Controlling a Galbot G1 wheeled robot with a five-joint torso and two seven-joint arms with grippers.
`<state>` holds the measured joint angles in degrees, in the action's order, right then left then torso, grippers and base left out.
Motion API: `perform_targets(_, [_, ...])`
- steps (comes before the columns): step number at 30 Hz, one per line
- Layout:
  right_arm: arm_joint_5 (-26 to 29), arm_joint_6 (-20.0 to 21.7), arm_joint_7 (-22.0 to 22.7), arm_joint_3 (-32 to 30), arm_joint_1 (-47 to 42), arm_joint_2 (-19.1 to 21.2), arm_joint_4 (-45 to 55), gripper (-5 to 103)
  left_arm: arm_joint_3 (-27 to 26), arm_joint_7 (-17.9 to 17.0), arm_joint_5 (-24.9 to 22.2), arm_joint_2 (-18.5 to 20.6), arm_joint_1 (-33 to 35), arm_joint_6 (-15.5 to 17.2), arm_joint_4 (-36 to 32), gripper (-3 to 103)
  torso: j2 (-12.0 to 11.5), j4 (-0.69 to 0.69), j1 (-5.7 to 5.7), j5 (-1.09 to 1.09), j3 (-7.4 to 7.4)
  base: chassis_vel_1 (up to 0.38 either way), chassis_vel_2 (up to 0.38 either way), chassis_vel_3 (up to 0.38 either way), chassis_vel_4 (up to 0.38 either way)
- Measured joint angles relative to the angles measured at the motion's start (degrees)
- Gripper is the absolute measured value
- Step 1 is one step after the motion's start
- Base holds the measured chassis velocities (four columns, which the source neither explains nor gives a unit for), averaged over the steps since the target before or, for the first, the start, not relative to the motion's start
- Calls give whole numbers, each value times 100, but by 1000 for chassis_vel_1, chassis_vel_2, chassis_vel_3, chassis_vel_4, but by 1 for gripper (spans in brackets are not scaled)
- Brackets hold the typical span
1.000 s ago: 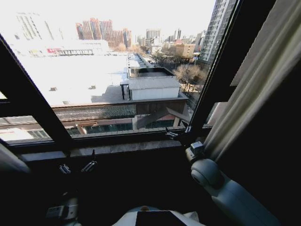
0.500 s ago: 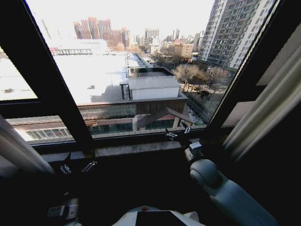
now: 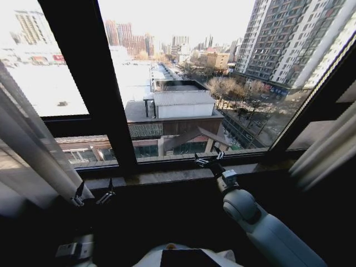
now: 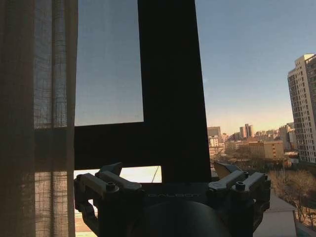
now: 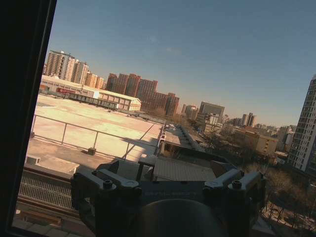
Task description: Open the curtains by pulling them apart, changing their state from closed to fully open.
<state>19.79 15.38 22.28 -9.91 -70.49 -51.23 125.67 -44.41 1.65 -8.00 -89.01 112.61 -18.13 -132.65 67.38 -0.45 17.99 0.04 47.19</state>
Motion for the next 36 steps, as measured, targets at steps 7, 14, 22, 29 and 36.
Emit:
perform_targets(7, [-33, -26, -76, 70, 12, -7, 0, 100, -12, -5, -37, 5, -11, 13, 28, 100, 0, 1, 0, -2, 0, 342, 355, -354, -358])
perform_targets(14, [92, -185, -375, 64, -147, -24, 58, 100, -74, -25, -54, 46, 23, 184, 7, 100, 1, 0, -1, -3, -1, 344, 361, -336, -340])
perform_targets(22, [1107, -8, -547, 92, -163, -46, 387, 100, -108, -39, -103, 150, -73, 535, -143, 100, 1, 0, -1, -4, -1, 122, 106, -123, -98])
perform_targets(29, [1201, 52, -553, 91, -151, -46, 411, 100, -158, -133, -187, 312, -162, 928, -356, 100, 0, 1, -1, 2, 0, -36, -29, 29, 33])
perform_targets(36, [952, -25, -595, 39, -196, -110, 438, 100, -57, -1021, -453, 1112, -746, 2278, -917, 100, 0, 1, -1, -8, 0, -10, -5, 6, 8])
